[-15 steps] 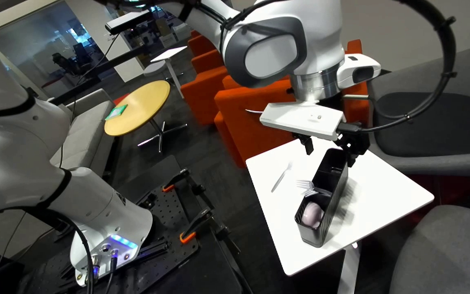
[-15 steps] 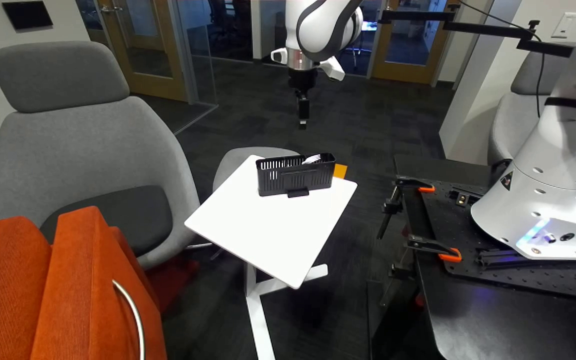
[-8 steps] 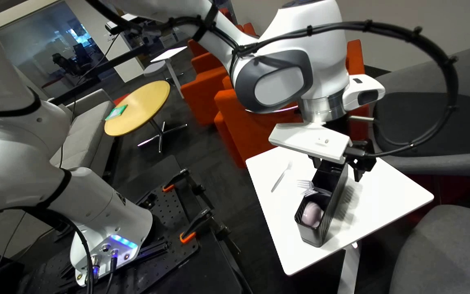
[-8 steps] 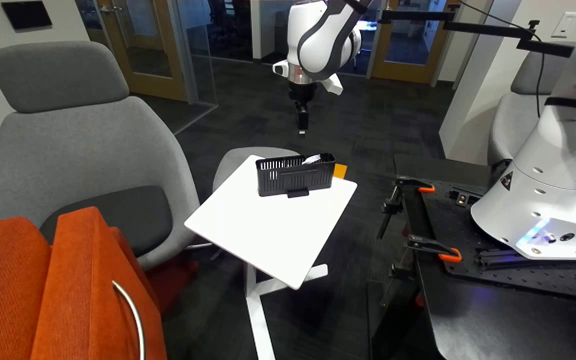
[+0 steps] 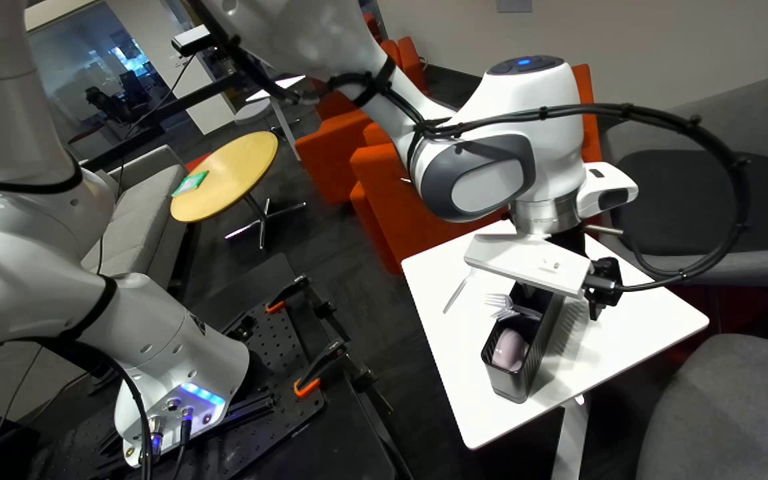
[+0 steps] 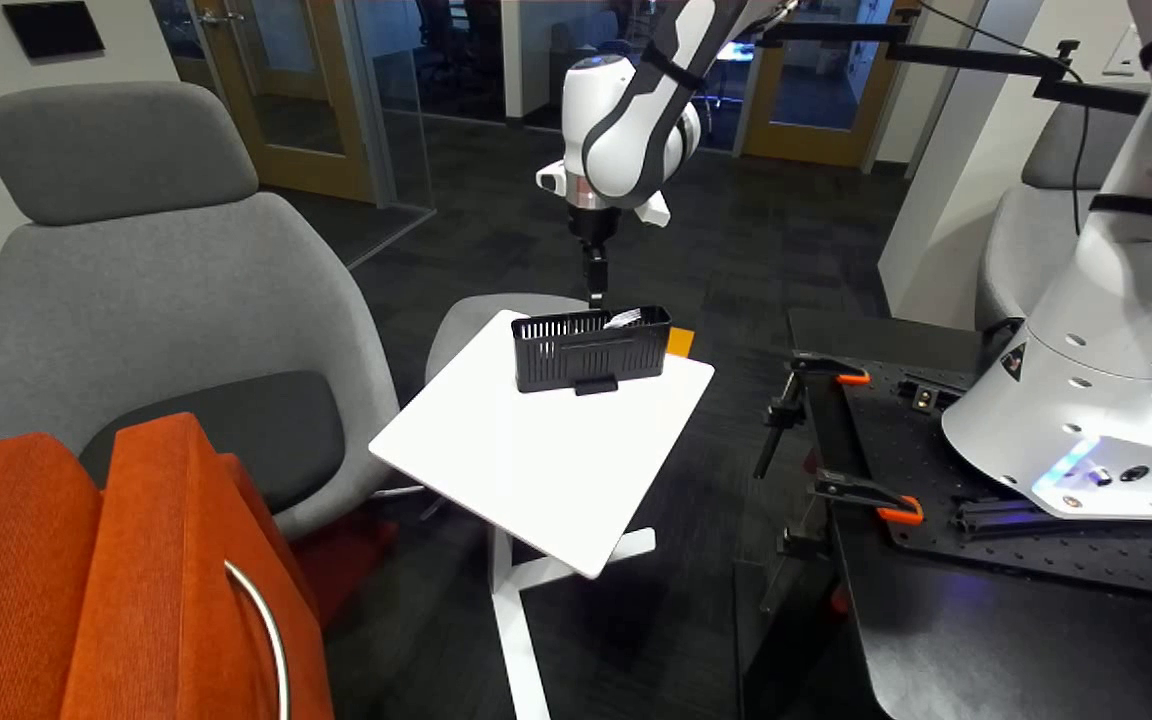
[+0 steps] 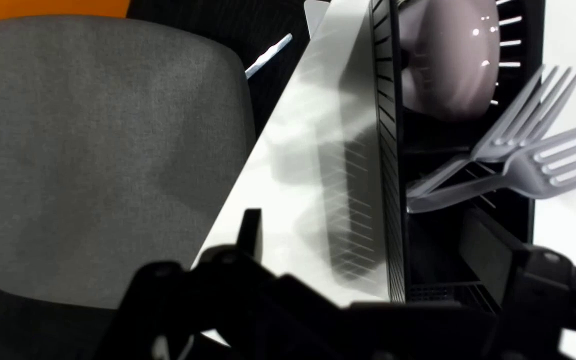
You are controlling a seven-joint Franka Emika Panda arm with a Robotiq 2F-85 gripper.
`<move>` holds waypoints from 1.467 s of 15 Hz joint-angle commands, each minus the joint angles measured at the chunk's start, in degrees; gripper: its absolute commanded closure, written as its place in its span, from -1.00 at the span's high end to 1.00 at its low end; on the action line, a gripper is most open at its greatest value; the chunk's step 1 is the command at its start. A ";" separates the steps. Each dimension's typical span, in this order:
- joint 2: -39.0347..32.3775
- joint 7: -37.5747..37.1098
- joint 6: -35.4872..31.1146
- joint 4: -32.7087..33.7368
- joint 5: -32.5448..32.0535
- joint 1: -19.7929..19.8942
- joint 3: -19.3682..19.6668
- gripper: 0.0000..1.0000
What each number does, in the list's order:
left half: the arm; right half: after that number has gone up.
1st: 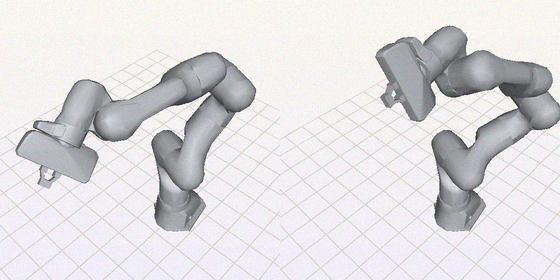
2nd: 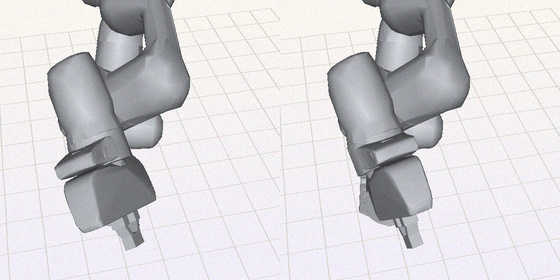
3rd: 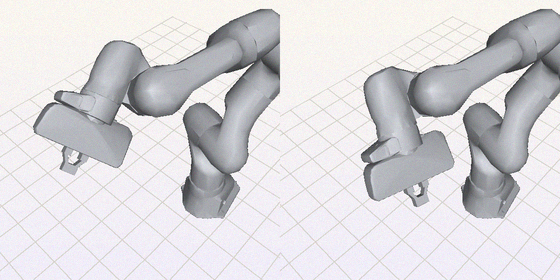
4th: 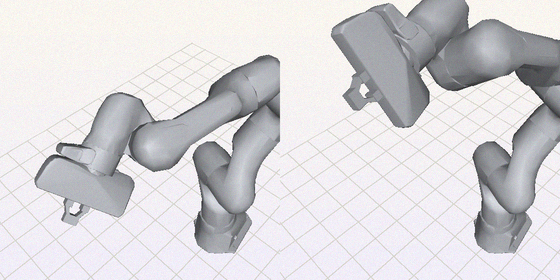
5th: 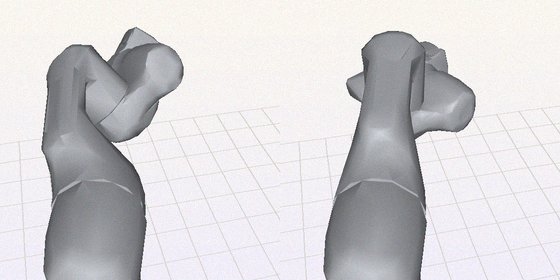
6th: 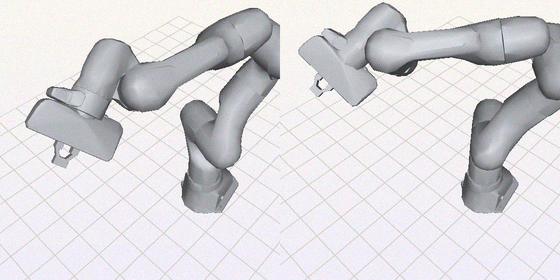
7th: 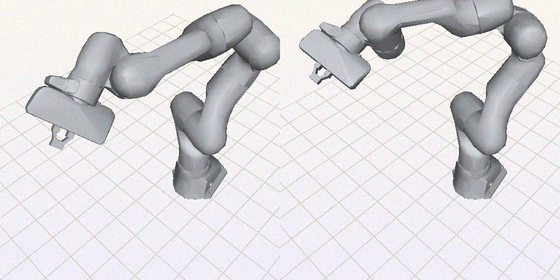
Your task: Move the rack to the left
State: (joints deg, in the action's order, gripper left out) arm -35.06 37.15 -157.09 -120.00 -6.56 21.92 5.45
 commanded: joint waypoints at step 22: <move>-8.00 -1.84 1.37 8.00 -4.91 -3.34 0.91 -0.97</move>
State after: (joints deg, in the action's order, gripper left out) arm -44.38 36.88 -156.99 -111.86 -8.79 20.03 5.12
